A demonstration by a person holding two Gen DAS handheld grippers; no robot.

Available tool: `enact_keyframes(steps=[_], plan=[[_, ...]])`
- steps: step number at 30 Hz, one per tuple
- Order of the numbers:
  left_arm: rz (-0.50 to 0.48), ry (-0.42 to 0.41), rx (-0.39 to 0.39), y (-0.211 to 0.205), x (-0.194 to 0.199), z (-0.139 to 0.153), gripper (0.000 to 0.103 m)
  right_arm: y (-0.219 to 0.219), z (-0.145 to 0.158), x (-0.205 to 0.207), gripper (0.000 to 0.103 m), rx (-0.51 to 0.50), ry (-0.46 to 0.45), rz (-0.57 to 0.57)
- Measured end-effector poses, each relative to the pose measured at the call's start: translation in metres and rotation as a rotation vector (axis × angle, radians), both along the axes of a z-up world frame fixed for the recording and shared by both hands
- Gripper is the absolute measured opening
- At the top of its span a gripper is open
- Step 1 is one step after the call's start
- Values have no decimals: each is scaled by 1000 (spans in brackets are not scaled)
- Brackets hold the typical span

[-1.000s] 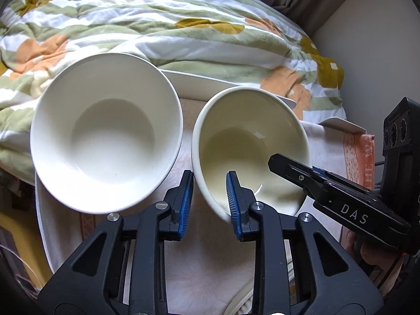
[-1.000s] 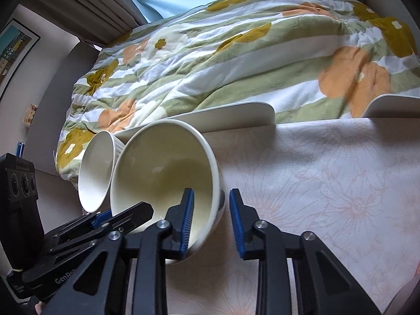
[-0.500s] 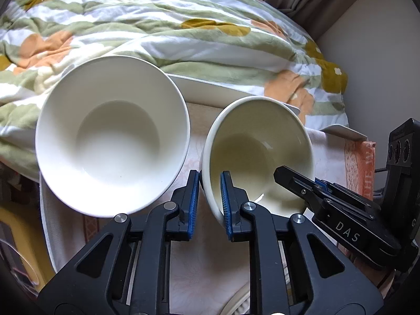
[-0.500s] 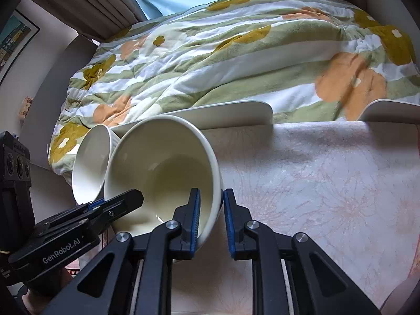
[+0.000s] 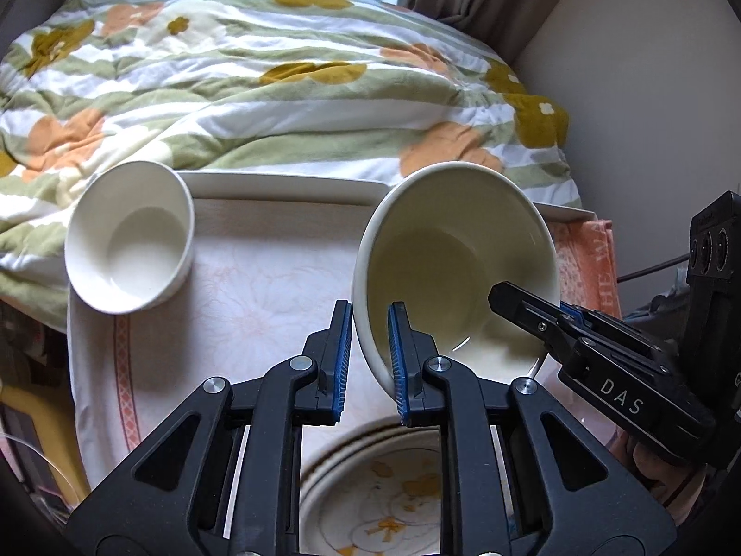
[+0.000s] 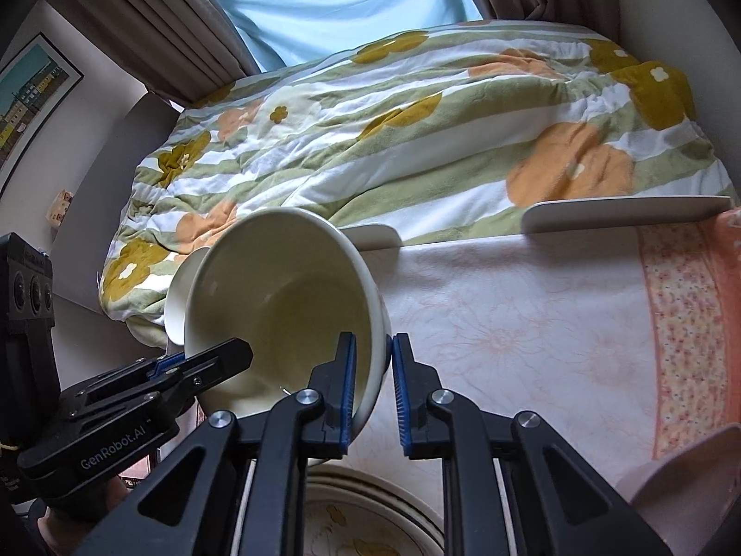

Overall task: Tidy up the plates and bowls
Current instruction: 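Carry the cream bowl with both grippers and lower it into the pink basin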

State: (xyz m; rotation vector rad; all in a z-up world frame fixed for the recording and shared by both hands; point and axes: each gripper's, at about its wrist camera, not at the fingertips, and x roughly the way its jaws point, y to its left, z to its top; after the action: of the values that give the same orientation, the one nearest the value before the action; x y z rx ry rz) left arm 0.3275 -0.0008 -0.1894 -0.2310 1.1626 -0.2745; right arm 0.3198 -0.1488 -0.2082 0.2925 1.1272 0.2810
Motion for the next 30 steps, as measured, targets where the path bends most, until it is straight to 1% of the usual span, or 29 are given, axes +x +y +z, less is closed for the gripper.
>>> enact_keyframes(steps=[4, 7, 11, 13, 17, 21, 25, 30], plan=[[-51, -19, -9, -53, -24, 23, 14, -50, 26, -30, 14, -8, -23, -36], [-90, -27, -16, -92, -41, 31, 14, -89, 38, -52, 14, -24, -32, -65], [-148, -24, -17, -143, -62, 33, 14, -134, 44, -79, 14, -59, -31, -95], [-175, -20, -13, -166, -72, 32, 14, -155, 43, -92, 14, -61, -27, -117], [-213, 2, 4, -205, -90, 23, 14, -188, 35, -112, 14, -50, -6, -153], [-235, 41, 30, -231, -104, 3, 14, -210, 19, -130, 14, -39, 32, -180], [-240, 85, 64, -244, -112, -20, 14, -222, -4, -140, 14, -24, 80, -184], [-240, 123, 114, -254, -115, -42, 14, -227, -28, -148, 14, -25, 115, -171]])
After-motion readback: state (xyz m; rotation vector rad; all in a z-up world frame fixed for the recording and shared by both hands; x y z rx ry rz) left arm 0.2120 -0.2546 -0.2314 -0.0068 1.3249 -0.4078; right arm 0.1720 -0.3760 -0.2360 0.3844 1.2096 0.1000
